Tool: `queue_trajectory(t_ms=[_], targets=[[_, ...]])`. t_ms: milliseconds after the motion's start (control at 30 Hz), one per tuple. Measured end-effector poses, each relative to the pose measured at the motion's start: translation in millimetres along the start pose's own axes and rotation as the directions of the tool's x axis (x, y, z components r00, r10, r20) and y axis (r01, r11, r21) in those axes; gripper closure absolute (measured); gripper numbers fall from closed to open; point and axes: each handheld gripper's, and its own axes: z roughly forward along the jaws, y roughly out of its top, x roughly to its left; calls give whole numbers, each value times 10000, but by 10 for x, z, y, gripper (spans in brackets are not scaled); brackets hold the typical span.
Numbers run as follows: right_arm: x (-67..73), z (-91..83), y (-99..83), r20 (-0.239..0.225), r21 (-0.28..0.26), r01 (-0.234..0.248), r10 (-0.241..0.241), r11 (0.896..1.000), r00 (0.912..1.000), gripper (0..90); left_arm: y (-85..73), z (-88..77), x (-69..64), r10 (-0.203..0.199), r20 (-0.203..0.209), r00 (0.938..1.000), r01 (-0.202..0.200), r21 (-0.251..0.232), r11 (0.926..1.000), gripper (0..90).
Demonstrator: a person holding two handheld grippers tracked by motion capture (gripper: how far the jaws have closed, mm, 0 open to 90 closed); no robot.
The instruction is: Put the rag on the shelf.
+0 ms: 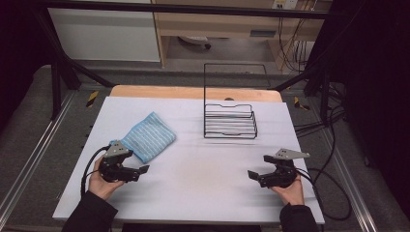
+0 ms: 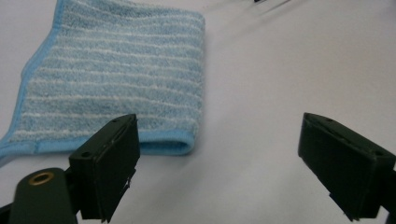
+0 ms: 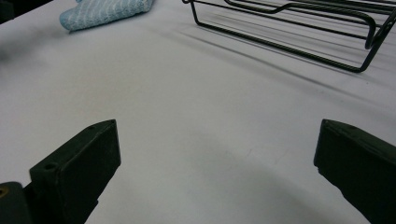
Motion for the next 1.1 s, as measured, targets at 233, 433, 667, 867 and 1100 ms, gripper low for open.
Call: queue_trajectory(t_ms=[233, 433, 667, 867, 1100], targets=[[-1, 2, 0, 20, 24, 5, -5, 10000, 10000, 12, 154, 121, -42, 54, -211, 9998, -48, 281, 9996, 194], [-1, 3, -3, 51, 93, 35, -35, 10000, 10000, 12, 267, 301, -72, 82, -619, 9981, -45, 595, 9982, 312], [-3, 6, -1, 42, 123, 29, -30, 9999, 10000, 12, 285, 525, -53, 25, -972, 9953, 78, 1062, 9943, 443], [-2, 11, -4, 60, 173, 22, -23, 9998, 10000, 13, 234, 634, -2, -40, -1102, 9939, 183, 1291, 9915, 537], [0, 18, -6, 64, 212, 18, -19, 9998, 10000, 13, 192, 691, 38, 65, -1082, 9941, 88, 1409, 9900, 582]])
